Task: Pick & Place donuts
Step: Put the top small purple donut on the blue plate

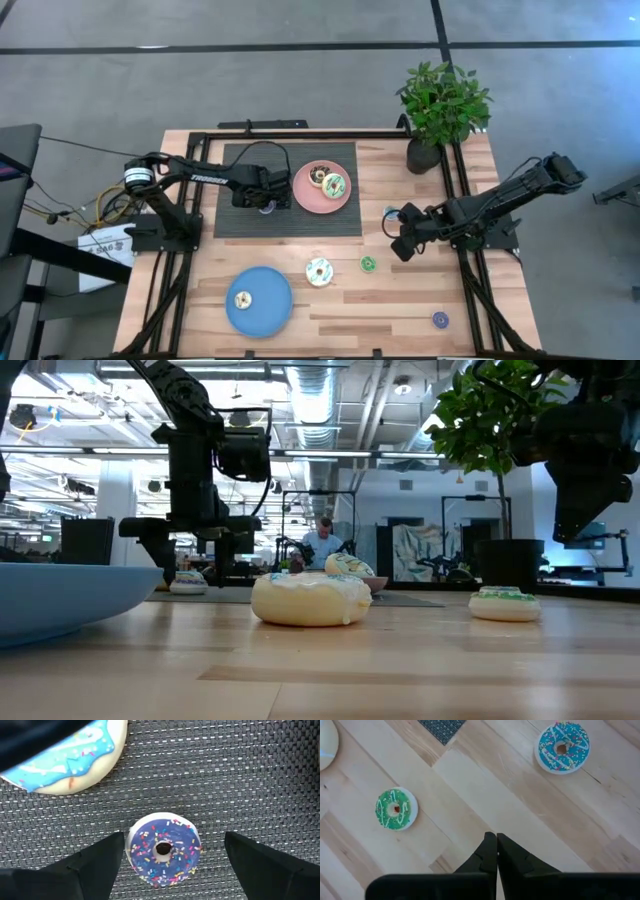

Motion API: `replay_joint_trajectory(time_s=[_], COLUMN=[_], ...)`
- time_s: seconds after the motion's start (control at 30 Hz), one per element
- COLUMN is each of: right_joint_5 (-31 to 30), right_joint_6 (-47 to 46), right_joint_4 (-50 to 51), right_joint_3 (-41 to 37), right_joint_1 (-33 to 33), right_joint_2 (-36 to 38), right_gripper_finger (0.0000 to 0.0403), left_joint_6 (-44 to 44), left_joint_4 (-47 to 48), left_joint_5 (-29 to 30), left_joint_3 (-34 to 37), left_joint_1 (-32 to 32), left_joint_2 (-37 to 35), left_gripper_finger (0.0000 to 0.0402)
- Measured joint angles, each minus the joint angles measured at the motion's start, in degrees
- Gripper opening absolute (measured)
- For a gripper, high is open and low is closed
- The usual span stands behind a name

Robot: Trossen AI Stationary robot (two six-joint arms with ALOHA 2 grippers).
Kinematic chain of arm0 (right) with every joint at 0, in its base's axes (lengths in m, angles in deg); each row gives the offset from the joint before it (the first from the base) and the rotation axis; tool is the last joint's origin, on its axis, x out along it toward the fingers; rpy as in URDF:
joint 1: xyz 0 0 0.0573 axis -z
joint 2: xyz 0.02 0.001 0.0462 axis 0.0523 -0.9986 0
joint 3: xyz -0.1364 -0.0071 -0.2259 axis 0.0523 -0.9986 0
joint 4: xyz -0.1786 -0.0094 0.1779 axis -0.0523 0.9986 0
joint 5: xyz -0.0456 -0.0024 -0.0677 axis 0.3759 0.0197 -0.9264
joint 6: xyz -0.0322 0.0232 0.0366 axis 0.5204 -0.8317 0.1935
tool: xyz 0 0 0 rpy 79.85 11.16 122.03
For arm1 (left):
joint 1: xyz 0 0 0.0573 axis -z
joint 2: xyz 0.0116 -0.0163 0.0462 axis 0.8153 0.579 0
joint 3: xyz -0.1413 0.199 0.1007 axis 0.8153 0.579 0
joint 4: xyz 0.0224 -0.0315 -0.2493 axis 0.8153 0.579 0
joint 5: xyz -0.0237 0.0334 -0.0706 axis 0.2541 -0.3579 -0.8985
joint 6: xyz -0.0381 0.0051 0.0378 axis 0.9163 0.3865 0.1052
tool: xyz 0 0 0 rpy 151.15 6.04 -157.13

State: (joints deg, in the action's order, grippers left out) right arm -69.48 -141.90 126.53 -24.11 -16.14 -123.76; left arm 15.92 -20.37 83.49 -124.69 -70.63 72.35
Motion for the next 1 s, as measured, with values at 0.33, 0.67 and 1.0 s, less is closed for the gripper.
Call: replay_joint_trajectory(time_s=[0.33,0.67,1.0], right_joint_5=[0.03,0.00,-0.02], right_joint_6=[-0.01,-0.01,-0.01], right_joint_4=[0.00,-0.01,0.00], right_joint_3=[0.00,0.00,0.00], right_joint_1=[0.00,0.01,0.00], right_joint_2=[0.00,0.00,0.00], right_gripper_finger=[0.0001,0.0001,0.0001], left_joint_6=[-0.42,-0.46,-0.46], left_joint_4=[0.86,1.49,1.46], left_joint_5=[-0.63,0.93,1.24], left_joint_3=[0.00,0.00,0.00], left_joint_1=[0.00,0.00,0.34], left_joint_2=[0.00,0.00,0.00], left_gripper_finger=[0.0300,0.0284,0.0284])
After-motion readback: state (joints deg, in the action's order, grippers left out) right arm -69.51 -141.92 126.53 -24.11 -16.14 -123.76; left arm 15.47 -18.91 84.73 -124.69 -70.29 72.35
